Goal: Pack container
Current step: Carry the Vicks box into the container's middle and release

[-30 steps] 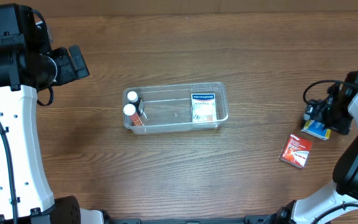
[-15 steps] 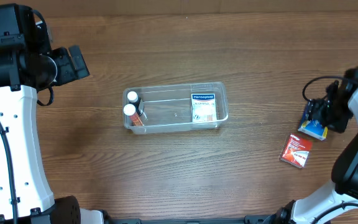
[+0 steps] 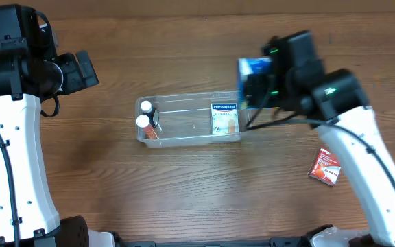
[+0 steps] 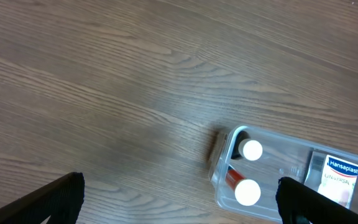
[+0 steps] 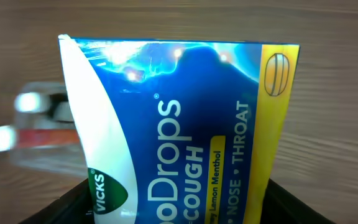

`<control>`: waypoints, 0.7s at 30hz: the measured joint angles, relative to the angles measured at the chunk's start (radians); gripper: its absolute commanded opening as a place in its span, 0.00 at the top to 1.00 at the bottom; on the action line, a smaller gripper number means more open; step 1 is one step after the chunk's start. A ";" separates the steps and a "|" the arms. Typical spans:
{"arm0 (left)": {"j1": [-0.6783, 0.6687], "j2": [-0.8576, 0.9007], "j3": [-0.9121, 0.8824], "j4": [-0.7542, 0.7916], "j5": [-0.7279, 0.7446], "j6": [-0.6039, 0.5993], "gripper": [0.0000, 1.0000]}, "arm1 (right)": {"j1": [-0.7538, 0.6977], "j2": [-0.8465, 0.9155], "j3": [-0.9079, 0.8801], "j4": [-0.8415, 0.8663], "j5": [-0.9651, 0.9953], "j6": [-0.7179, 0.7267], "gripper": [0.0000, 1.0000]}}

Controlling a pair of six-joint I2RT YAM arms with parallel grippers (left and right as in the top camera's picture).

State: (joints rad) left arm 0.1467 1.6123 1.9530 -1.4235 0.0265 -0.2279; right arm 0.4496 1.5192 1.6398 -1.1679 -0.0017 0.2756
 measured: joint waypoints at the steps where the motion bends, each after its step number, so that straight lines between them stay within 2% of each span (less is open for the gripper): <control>1: 0.000 0.000 0.000 -0.002 0.000 0.000 0.00 | 0.041 0.007 0.000 0.015 -0.002 0.026 0.32; 3: 0.000 0.000 0.000 -0.009 0.000 0.000 0.00 | 0.125 0.048 0.000 0.051 -0.008 0.091 0.32; 9: 0.000 0.000 0.000 -0.017 0.000 0.000 0.00 | 0.240 0.277 0.000 0.145 -0.009 0.206 0.32; 13: 0.000 0.000 0.000 -0.018 0.000 0.000 0.00 | 0.266 0.402 0.000 0.161 -0.010 0.249 0.32; 18: 0.000 0.000 0.000 -0.018 0.000 0.000 0.00 | 0.262 0.477 0.000 0.170 -0.007 0.271 0.31; 21: 0.000 0.000 0.000 -0.018 0.000 0.000 0.00 | 0.262 0.515 0.000 0.174 -0.005 0.277 0.11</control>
State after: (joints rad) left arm 0.1467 1.6123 1.9533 -1.4414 0.0261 -0.2279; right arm 0.7113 2.0338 1.6398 -0.9939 -0.0071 0.5522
